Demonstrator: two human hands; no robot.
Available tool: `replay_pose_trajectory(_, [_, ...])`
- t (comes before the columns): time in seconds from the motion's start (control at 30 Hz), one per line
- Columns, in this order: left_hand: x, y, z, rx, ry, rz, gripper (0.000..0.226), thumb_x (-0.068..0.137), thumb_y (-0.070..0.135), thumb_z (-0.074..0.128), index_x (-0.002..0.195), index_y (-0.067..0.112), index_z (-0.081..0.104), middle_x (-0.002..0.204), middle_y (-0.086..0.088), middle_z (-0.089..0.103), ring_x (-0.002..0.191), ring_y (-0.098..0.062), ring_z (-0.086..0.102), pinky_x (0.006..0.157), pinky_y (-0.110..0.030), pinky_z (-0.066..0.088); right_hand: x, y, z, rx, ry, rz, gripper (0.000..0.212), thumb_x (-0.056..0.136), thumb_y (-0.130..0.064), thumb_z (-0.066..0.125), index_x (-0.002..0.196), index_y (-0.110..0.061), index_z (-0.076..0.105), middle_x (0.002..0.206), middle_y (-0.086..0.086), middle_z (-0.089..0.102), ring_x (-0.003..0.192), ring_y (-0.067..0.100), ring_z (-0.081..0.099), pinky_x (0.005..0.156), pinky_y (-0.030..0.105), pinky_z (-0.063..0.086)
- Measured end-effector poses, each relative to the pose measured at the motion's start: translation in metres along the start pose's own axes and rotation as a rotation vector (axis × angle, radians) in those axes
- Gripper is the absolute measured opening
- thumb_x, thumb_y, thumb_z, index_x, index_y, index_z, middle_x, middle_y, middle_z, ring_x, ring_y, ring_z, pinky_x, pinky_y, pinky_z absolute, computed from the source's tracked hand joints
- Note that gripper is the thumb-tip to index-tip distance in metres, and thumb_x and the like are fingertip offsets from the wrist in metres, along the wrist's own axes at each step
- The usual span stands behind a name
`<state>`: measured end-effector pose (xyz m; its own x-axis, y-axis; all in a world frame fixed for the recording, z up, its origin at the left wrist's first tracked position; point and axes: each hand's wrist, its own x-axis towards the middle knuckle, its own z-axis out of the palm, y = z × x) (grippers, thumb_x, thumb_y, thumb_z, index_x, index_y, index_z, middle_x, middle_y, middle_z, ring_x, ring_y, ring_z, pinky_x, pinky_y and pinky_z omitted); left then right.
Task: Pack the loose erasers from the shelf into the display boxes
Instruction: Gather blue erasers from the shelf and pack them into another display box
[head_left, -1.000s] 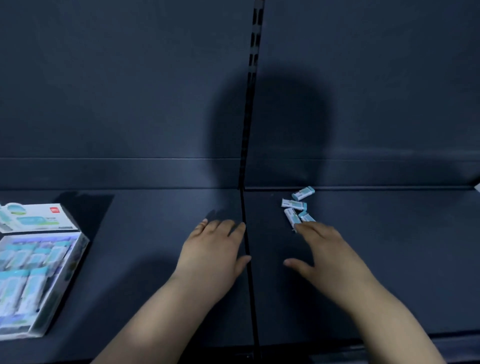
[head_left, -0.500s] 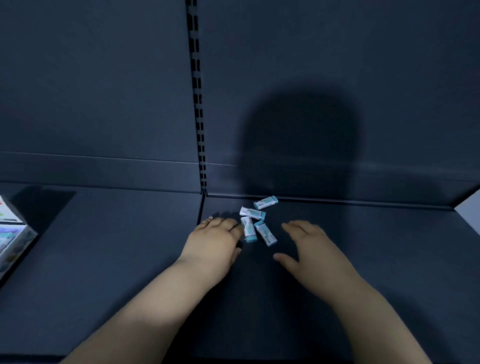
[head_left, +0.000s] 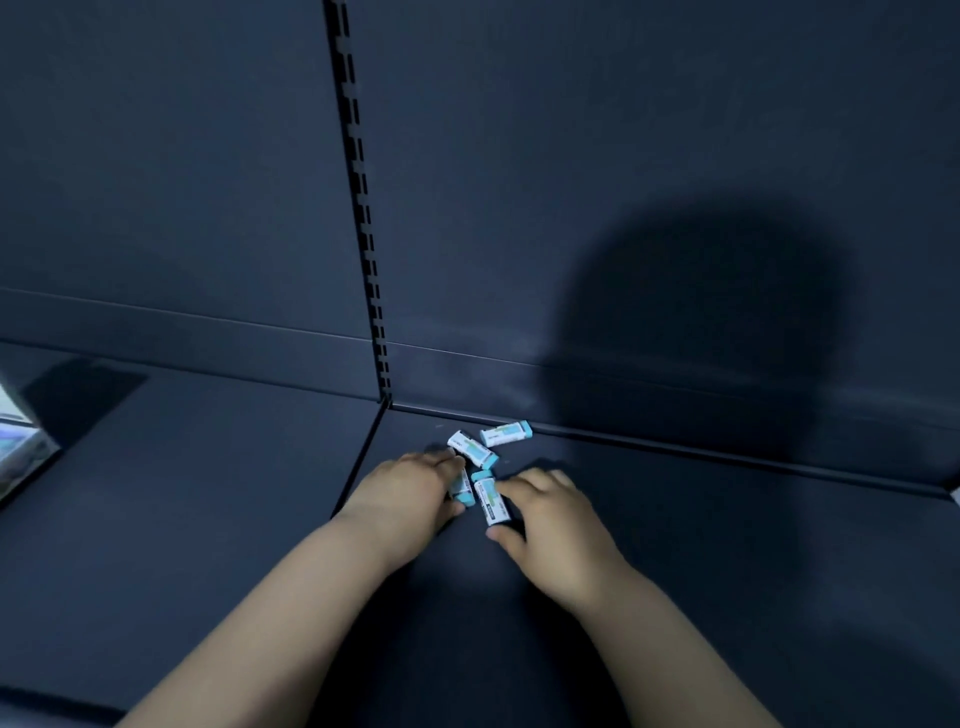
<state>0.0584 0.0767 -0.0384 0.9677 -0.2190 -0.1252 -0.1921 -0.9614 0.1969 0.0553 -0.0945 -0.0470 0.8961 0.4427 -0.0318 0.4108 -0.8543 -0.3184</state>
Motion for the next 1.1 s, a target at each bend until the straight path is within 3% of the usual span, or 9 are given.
replay_pose_trajectory(0.1, [-0.007,-0.004,0.002,-0.121,-0.012,-0.015,0.049,0.096,0.033,0.044,0.143,0.031,0.029,0.152,0.006,0.028,0.134,-0.019,0.034,0.106,-0.026,0.031,0.002,0.002,0.007,0.023,0.042,0.012,0.042,0.088,-0.043,0.053,0.127,-0.027,0.051,0.123,-0.005,0.052,0.116,0.019,0.041,0.099,0.032,0.036])
replay_pose_trajectory(0.2, [-0.018,-0.006,0.002,-0.265,0.033,-0.003,0.041,0.098,0.028,0.042,0.138,0.035,0.037,0.144,0.008,0.041,0.125,-0.016,0.045,0.099,-0.022,0.036,0.004,0.001,0.010,0.000,0.074,0.015,0.041,0.087,-0.047,0.052,0.123,-0.027,0.053,0.120,-0.005,0.053,0.115,0.019,0.042,0.097,0.033,0.038])
replay_pose_trajectory(0.3, [-0.024,-0.007,0.002,-0.418,0.086,-0.019,0.031,0.099,0.025,0.039,0.127,0.033,0.048,0.120,0.009,0.060,0.105,-0.014,0.058,0.087,-0.020,0.041,0.005,0.001,0.012,-0.005,0.088,0.011,0.040,0.088,-0.047,0.050,0.122,-0.027,0.054,0.117,-0.004,0.055,0.113,0.020,0.044,0.095,0.034,0.039])
replay_pose_trajectory(0.4, [-0.022,-0.008,0.003,-0.545,0.162,-0.100,0.024,0.099,0.019,0.039,0.115,0.028,0.054,0.100,0.000,0.068,0.088,-0.016,0.062,0.081,-0.023,0.046,0.005,0.002,0.013,-0.017,0.110,0.003,0.038,0.088,-0.043,0.050,0.121,-0.024,0.056,0.114,-0.001,0.056,0.110,0.022,0.047,0.092,0.035,0.042])
replay_pose_trajectory(0.53, [-0.014,-0.004,0.008,-0.489,0.121,-0.174,0.032,0.090,0.000,0.043,0.110,0.019,0.059,0.098,-0.002,0.064,0.081,-0.011,0.056,0.062,-0.003,0.036,0.001,0.000,0.016,-0.010,0.117,0.003,0.038,0.087,-0.036,0.052,0.122,-0.021,0.057,0.111,0.000,0.058,0.105,0.025,0.050,0.089,0.038,0.044])
replay_pose_trajectory(0.67, [-0.012,-0.001,0.010,-0.414,0.173,-0.203,0.029,0.094,0.009,0.044,0.119,0.016,0.058,0.116,-0.007,0.052,0.098,-0.016,0.055,0.076,-0.008,0.031,0.000,0.002,0.020,-0.045,0.172,0.002,0.036,0.078,-0.032,0.063,0.111,-0.018,0.065,0.096,0.001,0.063,0.090,0.027,0.058,0.074,0.040,0.052])
replay_pose_trajectory(0.8, [-0.022,0.007,0.006,-0.264,0.052,-0.200,0.038,0.090,0.036,0.055,0.124,0.023,0.048,0.120,0.000,0.044,0.108,-0.019,0.052,0.090,-0.025,0.042,-0.001,0.001,0.019,-0.027,0.169,0.005,0.037,0.079,-0.032,0.061,0.114,-0.018,0.063,0.099,0.001,0.063,0.092,0.026,0.057,0.076,0.040,0.050])
replay_pose_trajectory(0.9, [-0.026,0.012,0.004,-0.192,0.016,-0.205,0.039,0.089,0.032,0.056,0.125,0.025,0.045,0.123,0.000,0.044,0.110,-0.020,0.050,0.089,-0.026,0.042,-0.001,0.002,0.021,-0.034,0.176,0.011,0.036,0.076,-0.032,0.063,0.109,-0.018,0.065,0.094,0.000,0.064,0.086,0.026,0.059,0.070,0.040,0.052])
replay_pose_trajectory(1.1, [-0.031,0.012,-0.001,-0.281,0.146,-0.243,0.034,0.093,0.042,0.046,0.124,0.026,0.044,0.109,0.001,0.065,0.098,-0.022,0.061,0.082,-0.031,0.049,-0.001,0.003,0.021,-0.026,0.177,0.014,0.038,0.074,-0.035,0.058,0.107,-0.017,0.067,0.091,-0.001,0.064,0.084,0.025,0.060,0.067,0.039,0.053])
